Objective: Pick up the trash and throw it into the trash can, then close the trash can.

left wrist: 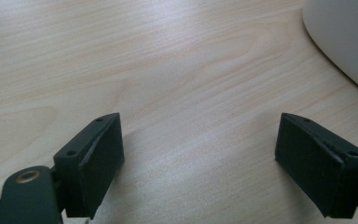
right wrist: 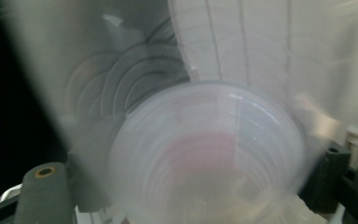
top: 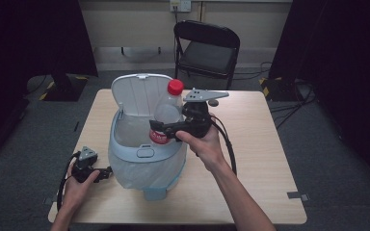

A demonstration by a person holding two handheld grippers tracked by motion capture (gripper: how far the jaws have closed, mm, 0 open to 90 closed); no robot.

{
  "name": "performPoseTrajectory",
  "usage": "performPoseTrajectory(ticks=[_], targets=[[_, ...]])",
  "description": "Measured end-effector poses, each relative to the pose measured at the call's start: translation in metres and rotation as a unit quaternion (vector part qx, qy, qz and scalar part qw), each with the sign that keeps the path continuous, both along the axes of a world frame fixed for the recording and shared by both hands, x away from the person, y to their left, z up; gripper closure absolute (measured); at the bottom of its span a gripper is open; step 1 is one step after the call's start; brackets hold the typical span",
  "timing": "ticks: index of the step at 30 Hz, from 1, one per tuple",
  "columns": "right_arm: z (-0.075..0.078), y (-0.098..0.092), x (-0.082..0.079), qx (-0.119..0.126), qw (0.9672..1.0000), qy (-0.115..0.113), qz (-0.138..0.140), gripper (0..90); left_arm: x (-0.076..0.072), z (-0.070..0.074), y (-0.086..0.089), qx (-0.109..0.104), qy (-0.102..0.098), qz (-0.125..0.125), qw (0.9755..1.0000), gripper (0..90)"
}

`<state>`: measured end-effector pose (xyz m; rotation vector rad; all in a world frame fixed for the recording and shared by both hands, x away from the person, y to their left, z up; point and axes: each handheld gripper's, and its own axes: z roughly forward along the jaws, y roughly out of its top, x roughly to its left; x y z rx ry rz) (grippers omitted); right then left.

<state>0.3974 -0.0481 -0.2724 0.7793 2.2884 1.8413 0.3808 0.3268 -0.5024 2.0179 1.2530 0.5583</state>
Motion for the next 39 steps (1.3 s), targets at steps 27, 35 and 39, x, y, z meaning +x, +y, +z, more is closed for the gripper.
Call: performPoseTrajectory(ticks=[27, 35, 39], targets=[[0.002, -0.021, 0.001, 0.019, 0.9996, -0.010, -0.017, 21.4, 0.000, 0.000, 0.000, 0.002, 0.001, -0.002, 1.0000, 14.8], [0.000, -0.037, 0.014, 0.008, 0.9988, -0.006, -0.048, 25.1, 0.000, 0.000, 0.000, 0.000, 0.000, -0.001, 1.0000, 14.7], [0.000, -0.043, 0.017, 0.002, 0.9981, -0.010, -0.061, 25.8, 0.000, 0.000, 0.000, 0.001, 0.000, 0.000, 1.0000, 14.8]])
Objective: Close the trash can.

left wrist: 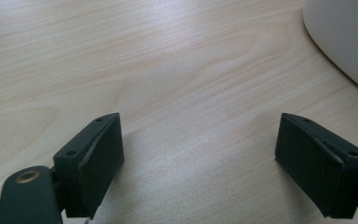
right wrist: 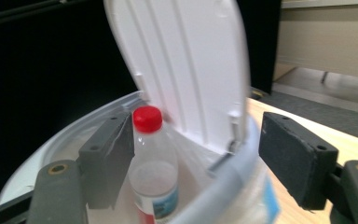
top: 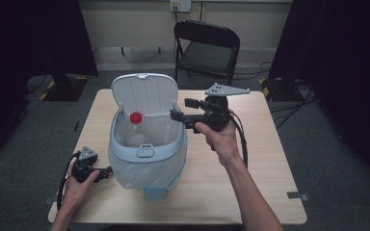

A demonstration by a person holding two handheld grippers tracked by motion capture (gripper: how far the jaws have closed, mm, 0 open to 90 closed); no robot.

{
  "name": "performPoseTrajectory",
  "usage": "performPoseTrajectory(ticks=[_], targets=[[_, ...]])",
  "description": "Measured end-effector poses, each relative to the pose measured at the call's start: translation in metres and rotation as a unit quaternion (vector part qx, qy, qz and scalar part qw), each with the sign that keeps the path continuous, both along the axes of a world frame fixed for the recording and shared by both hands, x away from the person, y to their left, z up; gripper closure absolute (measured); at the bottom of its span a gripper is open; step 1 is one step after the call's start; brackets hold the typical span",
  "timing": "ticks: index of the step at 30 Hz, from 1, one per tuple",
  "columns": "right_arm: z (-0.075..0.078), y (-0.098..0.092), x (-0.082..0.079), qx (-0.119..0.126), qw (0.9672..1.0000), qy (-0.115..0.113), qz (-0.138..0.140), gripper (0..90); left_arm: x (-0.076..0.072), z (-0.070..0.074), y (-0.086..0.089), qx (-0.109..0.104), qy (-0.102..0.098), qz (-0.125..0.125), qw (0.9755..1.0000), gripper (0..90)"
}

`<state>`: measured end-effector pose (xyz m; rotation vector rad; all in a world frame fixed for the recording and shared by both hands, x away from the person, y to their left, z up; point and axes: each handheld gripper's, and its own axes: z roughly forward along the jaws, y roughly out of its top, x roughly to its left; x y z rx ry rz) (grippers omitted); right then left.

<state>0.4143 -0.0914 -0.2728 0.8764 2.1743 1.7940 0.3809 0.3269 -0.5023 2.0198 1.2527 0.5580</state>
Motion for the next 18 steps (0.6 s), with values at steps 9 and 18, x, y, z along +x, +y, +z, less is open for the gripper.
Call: performPoseTrajectory(ticks=[9, 18], targets=[[-0.006, -0.019, 0.034, -0.017, 0.9981, 0.020, -0.055, 26.0, 0.003, 0.000, -0.001, -0.001, 0.004, 0.001, 1.0000, 13.0], [0.003, -0.016, 0.064, -0.032, 0.9937, 0.026, -0.104, 23.1, 0.003, 0.000, -0.001, 0.000, 0.003, 0.005, 1.0000, 12.9]])
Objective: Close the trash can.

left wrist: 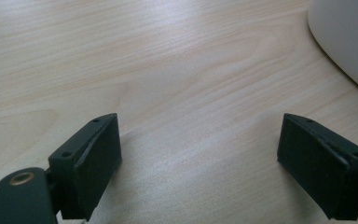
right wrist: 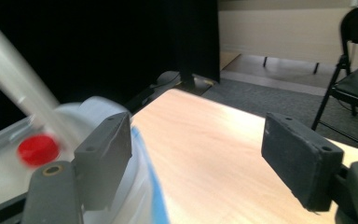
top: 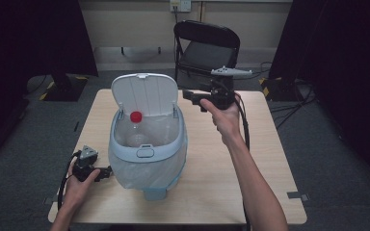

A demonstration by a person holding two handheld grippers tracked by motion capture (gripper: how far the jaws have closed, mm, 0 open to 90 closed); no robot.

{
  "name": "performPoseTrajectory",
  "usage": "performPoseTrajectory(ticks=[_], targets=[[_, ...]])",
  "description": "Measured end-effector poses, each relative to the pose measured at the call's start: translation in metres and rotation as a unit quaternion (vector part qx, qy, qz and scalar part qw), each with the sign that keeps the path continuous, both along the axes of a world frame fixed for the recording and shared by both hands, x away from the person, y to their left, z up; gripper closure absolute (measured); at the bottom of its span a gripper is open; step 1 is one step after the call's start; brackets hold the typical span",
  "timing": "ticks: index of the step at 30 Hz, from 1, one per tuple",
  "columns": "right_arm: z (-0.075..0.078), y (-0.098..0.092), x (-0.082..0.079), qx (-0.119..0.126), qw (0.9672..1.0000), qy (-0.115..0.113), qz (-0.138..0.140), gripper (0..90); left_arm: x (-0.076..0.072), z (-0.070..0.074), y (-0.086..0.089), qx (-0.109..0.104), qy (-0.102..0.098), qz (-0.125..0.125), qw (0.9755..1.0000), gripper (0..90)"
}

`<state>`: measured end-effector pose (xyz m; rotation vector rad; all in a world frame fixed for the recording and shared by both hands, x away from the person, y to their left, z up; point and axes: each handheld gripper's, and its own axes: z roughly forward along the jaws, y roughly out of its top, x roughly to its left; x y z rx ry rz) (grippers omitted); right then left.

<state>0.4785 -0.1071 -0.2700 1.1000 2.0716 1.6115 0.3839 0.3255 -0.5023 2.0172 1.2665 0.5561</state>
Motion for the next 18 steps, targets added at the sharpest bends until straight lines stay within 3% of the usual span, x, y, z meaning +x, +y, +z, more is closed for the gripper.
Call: performPoseTrajectory(ticks=[4, 7, 9, 11, 14, 18], targets=[[0.006, 0.004, 0.011, 0.008, 1.0000, -0.003, 0.003, 21.9, 0.000, 0.000, 0.000, 0.000, 0.000, 0.000, 1.0000, 12.9], [0.009, 0.008, 0.014, 0.039, 0.9985, -0.002, 0.037, 21.2, 0.000, 0.000, 0.000, 0.000, 0.000, 0.000, 1.0000, 12.9], [0.011, 0.011, 0.014, 0.033, 0.9989, -0.008, 0.032, 20.7, 0.000, 0.000, 0.000, 0.000, 0.000, 0.000, 1.0000, 12.9], [0.012, 0.014, 0.015, 0.039, 0.9982, -0.004, 0.045, 20.1, 0.000, 0.000, 0.000, 0.000, 0.000, 0.000, 1.0000, 12.9], [0.013, 0.018, 0.012, 0.039, 0.9974, -0.009, 0.060, 28.5, 0.000, 0.000, 0.000, 0.000, 0.000, 0.000, 1.0000, 12.9], [0.013, 0.017, 0.008, 0.040, 0.9969, -0.009, 0.067, 27.8, 0.000, 0.000, 0.000, 0.000, 0.000, 0.000, 1.0000, 12.9]])
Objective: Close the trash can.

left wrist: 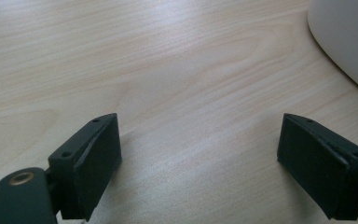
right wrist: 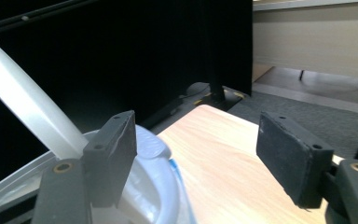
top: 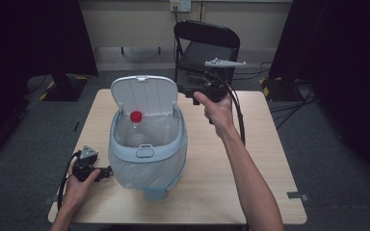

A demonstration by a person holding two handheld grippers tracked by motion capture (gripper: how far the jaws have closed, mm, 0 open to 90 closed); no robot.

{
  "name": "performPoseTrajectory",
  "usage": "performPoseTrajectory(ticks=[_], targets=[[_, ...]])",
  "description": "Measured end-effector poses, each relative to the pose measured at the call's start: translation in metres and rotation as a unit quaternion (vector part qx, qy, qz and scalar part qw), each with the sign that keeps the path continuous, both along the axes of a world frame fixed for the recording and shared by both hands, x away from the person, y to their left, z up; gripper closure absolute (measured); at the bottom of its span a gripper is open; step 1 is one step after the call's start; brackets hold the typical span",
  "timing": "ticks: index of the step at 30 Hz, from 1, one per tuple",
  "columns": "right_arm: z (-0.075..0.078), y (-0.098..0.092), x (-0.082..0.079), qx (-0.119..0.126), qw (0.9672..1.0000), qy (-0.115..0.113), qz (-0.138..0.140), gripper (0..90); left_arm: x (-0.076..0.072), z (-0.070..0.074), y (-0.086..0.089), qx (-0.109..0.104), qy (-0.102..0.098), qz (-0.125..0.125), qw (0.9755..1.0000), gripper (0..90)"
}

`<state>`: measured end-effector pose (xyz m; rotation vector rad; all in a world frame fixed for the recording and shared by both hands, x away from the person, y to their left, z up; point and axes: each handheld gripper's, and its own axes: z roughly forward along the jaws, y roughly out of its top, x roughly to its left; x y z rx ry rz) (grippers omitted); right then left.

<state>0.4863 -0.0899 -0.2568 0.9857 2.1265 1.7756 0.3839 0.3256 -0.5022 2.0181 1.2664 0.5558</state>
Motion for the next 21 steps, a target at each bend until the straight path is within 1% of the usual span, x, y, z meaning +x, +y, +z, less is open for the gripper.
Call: performPoseTrajectory(ticks=[3, 9, 12, 13, 15, 21], targets=[[-0.002, 0.001, -0.005, -0.002, 0.9998, 0.002, 0.020, 26.9, 0.000, 0.000, 0.000, 0.000, 0.000, 0.000, 1.0000, 12.9], [-0.002, 0.005, -0.019, -0.030, 0.9991, -0.013, 0.028, 27.0, 0.000, 0.000, 0.000, 0.000, 0.000, -0.001, 1.0000, 12.9], [-0.001, 0.005, -0.026, -0.028, 0.9986, -0.014, 0.043, 27.0, 0.000, 0.000, 0.000, 0.000, 0.000, -0.001, 1.0000, 12.8], [-0.001, 0.007, -0.029, -0.033, 0.9982, -0.017, 0.046, 26.9, 0.000, 0.000, 0.000, 0.000, 0.000, -0.001, 1.0000, 12.9], [-0.001, 0.009, -0.034, -0.035, 0.9976, -0.017, 0.057, 26.7, 0.000, 0.000, 0.000, 0.000, 0.001, -0.001, 1.0000, 12.9], [-0.008, 0.016, -0.047, -0.042, 0.9966, -0.013, 0.070, 26.4, 0.000, 0.000, 0.000, 0.000, 0.000, -0.001, 1.0000, 12.9]])
